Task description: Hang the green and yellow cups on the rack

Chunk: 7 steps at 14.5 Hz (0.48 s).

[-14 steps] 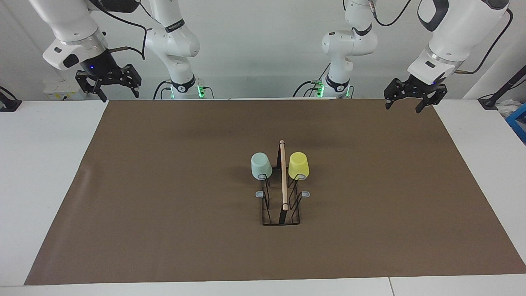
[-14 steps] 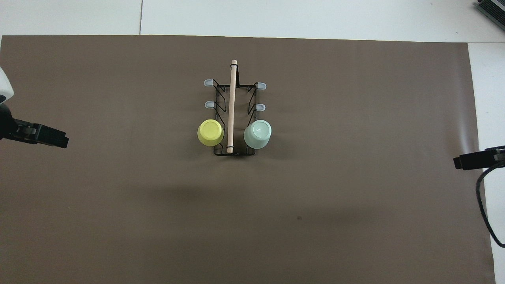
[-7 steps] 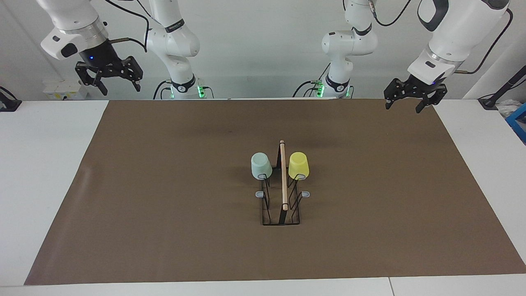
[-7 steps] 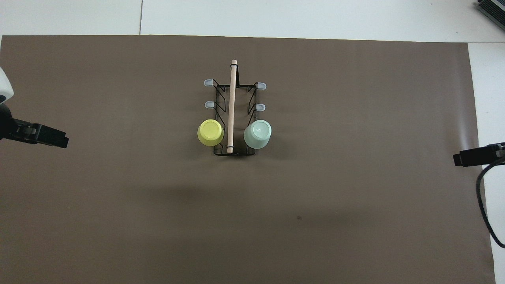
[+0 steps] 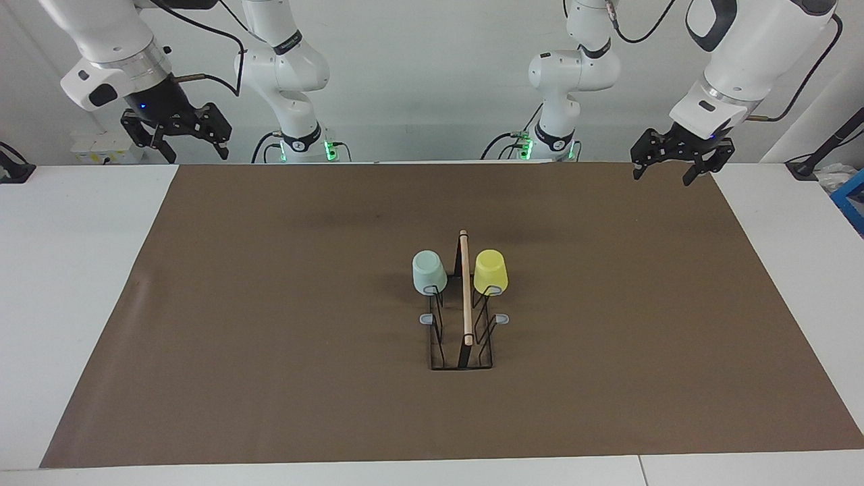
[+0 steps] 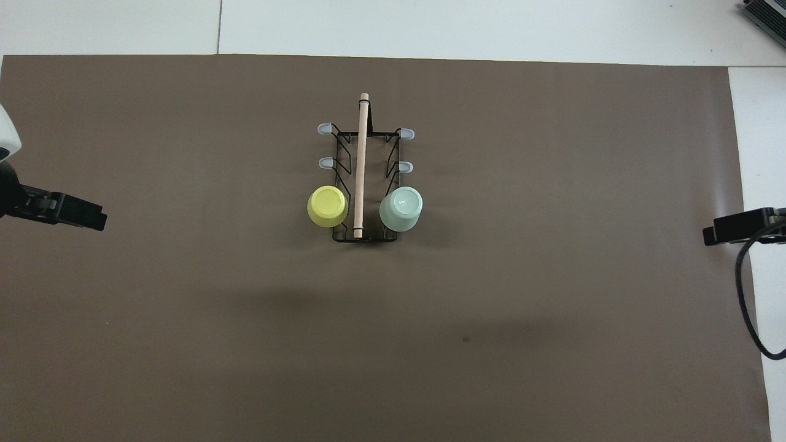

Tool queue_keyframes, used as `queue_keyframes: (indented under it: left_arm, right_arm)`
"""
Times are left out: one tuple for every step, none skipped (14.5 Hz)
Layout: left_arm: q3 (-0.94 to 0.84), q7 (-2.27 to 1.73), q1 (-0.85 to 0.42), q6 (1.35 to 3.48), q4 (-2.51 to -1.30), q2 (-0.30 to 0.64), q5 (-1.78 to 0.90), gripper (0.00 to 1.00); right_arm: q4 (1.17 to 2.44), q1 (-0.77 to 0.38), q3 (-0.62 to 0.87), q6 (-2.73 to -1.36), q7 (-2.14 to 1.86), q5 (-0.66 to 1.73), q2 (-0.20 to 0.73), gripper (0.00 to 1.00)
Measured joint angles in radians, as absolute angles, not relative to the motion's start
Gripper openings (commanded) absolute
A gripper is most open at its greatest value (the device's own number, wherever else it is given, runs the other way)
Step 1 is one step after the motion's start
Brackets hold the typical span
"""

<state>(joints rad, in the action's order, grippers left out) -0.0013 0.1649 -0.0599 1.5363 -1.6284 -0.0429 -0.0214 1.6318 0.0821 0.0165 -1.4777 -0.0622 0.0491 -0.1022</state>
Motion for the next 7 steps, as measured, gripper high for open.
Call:
queue_keyframes:
  left_arm:
    - [-0.001, 0.165, -0.060, 1.536, -1.628, -0.043, -0.021, 1.00]
    - [-0.001, 0.165, -0.060, 1.536, -1.628, -0.043, -0.021, 1.00]
    - [-0.001, 0.165, -0.060, 1.536, -1.628, -0.043, -0.021, 1.00]
    - [-0.001, 0.165, -0.060, 1.536, -1.628, -0.043, -0.021, 1.00]
    - [-0.001, 0.165, -0.060, 1.536, -1.628, -0.043, -0.021, 1.00]
    - [-0.001, 0.165, -0.060, 1.536, -1.628, -0.043, -0.021, 1.00]
    - [-0.001, 0.165, -0.060, 1.536, -1.628, -0.043, -0.021, 1.00]
  right_arm:
    - [1.630, 0.073, 0.016, -1.478, -0.041, 0.049, -0.098, 1.00]
    - [1.628, 0.062, 0.016, -1.478, -0.007, 0.049, -0.095, 1.00]
    - [1.627, 0.053, 0.017, -1.478, 0.035, 0.049, -0.093, 1.00]
    - [1.625, 0.045, 0.017, -1.478, 0.073, 0.049, -0.093, 1.00]
    - [1.624, 0.039, 0.017, -1.480, 0.097, 0.049, -0.093, 1.00]
    - [1.624, 0.035, 0.017, -1.486, 0.109, 0.049, -0.093, 1.00]
    - [1.624, 0.034, 0.017, -1.494, 0.110, 0.049, -0.093, 1.00]
